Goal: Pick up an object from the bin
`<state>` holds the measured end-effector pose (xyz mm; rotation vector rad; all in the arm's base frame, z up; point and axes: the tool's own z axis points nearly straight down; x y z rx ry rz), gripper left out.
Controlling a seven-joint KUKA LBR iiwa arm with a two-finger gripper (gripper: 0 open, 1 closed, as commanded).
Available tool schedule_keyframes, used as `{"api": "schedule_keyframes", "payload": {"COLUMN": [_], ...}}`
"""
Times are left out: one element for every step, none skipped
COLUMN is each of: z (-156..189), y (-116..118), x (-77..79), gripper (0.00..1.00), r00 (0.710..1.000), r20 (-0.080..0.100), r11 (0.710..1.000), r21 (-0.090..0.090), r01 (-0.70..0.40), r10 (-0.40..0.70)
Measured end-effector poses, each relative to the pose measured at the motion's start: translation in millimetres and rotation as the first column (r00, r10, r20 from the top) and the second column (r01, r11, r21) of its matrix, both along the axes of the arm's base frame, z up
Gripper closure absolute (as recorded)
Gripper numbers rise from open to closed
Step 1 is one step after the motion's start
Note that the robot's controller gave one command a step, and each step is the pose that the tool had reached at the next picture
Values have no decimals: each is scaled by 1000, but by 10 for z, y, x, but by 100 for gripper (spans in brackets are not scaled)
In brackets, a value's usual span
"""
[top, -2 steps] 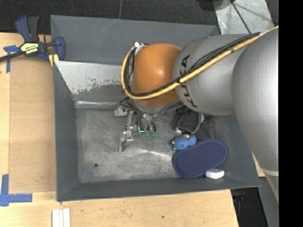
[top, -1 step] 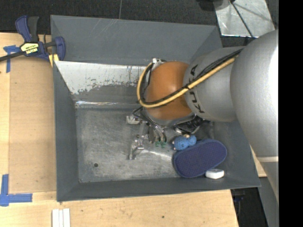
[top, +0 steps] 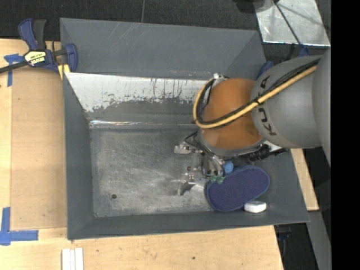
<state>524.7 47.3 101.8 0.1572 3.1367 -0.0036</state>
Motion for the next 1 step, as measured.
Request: {"api": "schedule_keyframes", "payload": {"z": [-18], "y": [-426], "x": [-222], "gripper": [0], "r00": [996], "r20": [-2], "r11": [996], "r21": [0], "r01": [89], "r10": [-89]}}
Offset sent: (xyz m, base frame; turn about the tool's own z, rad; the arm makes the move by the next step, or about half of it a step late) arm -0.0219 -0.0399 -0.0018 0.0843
